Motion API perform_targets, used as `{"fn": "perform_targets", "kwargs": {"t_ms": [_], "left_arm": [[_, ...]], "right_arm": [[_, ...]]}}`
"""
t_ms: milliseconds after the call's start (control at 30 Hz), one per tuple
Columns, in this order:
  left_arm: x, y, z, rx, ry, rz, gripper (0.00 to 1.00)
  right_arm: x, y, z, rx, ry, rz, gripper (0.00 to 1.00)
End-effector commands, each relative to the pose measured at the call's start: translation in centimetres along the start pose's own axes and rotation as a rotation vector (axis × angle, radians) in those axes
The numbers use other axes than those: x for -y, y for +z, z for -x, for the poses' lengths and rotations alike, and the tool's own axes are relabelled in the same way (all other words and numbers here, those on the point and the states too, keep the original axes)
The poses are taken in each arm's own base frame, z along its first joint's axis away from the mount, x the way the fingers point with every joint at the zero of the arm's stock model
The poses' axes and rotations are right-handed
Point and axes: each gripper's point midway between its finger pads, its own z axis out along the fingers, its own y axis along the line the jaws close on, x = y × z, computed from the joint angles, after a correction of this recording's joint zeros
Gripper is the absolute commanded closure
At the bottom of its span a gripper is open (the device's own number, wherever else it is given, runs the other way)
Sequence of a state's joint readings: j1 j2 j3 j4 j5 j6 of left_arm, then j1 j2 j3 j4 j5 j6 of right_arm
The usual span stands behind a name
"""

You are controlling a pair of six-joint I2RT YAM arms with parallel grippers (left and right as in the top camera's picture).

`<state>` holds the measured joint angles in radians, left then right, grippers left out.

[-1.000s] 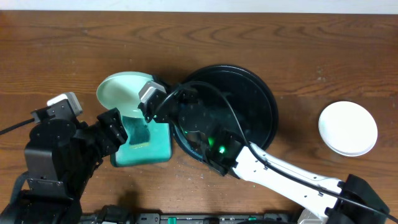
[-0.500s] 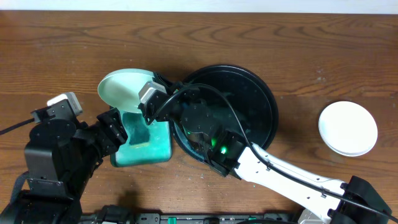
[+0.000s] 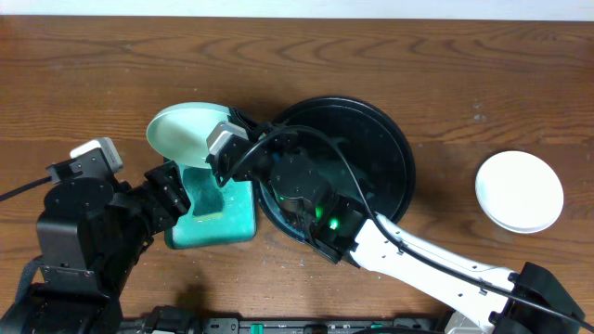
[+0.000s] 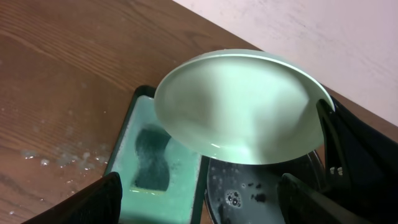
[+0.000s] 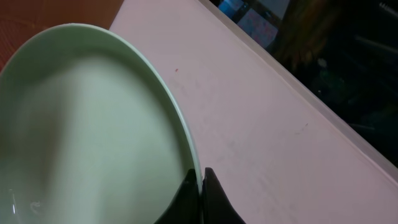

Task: Clean dirty plates on tray and stack at the side

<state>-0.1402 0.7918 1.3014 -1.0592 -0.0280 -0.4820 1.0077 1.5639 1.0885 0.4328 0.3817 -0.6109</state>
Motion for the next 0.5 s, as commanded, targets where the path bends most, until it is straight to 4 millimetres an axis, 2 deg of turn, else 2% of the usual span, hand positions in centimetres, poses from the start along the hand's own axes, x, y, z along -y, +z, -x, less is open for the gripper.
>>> {"fn": "perform_targets", "kwargs": {"t_ms": [0, 467], "left_arm": [[0.12, -0.30, 0.26, 0.008, 0.001, -0.005, 0.20], [0.13, -0.30, 0.27, 0.009, 0.001, -0.006, 0.20]], "right_arm": [[1.07, -0.52, 1.52, 0.030, -0.003, -0.028, 0.99], [0.82, -0.51, 1.16, 0.015, -0.010, -0.019, 0.99]]}}
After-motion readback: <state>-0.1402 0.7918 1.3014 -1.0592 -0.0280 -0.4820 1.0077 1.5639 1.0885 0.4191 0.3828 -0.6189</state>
